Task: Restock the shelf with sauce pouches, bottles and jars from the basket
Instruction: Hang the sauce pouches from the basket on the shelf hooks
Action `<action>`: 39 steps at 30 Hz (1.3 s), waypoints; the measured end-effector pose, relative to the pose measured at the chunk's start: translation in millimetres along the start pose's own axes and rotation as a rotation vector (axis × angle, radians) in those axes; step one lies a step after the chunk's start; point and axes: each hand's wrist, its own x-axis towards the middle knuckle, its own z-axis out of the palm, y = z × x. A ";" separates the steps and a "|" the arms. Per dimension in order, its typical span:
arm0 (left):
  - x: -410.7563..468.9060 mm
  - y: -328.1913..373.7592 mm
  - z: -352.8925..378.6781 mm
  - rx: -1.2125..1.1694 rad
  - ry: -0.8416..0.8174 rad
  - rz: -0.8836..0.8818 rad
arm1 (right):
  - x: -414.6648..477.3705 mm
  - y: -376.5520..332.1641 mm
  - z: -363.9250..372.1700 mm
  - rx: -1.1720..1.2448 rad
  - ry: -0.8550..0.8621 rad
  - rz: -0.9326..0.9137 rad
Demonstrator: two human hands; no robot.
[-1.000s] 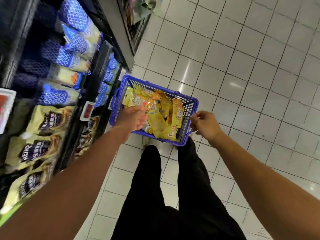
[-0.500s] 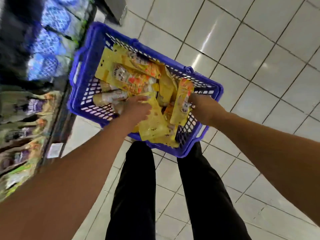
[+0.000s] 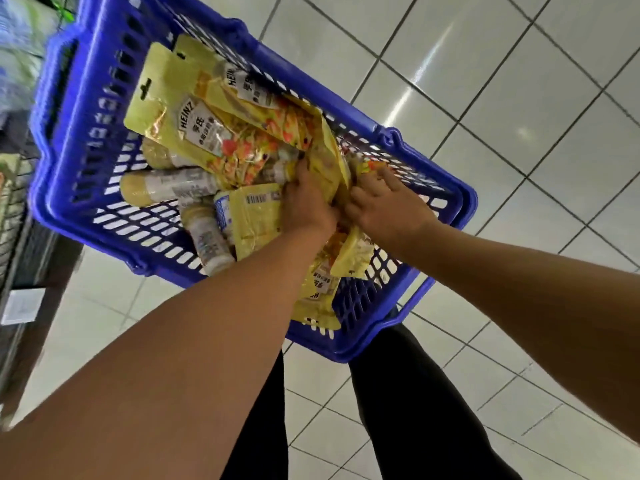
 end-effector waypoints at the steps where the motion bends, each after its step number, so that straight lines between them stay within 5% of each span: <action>1: 0.4 -1.7 1.1 -0.019 0.027 0.001 | 0.7 0.7 1.4 -0.014 -0.007 -0.004; 8: 2.2 -6.7 -4.6 -0.096 0.045 0.035 | 5.3 5.8 -4.2 -0.151 -0.046 -0.069; 17: -12.2 -40.3 -78.8 -0.346 -0.441 0.068 | 10.6 7.9 -34.6 0.014 -0.164 -0.142; 20: -27.5 -48.1 -102.0 -0.526 -0.471 0.028 | -10.8 6.0 -51.9 0.293 -0.177 -0.125; 24: -53.2 -63.2 -131.1 -0.659 -0.508 -0.044 | -51.1 -6.9 -67.1 0.813 -0.182 0.136; 28: -82.7 -81.4 -164.2 -0.826 -0.454 -0.069 | -100.4 -29.7 -85.1 1.628 0.024 0.278; 32: -119.2 -84.7 -198.4 -0.675 -0.323 0.168 | -142.8 -70.1 -125.1 2.277 0.269 0.433; 36: -167.0 -61.8 -230.8 -0.662 -0.376 0.299 | -170.0 -106.7 -168.1 2.597 0.369 0.548; 39: -209.2 -32.6 -255.4 -0.812 -0.451 0.223 | -192.1 -126.4 -206.9 2.719 0.470 0.495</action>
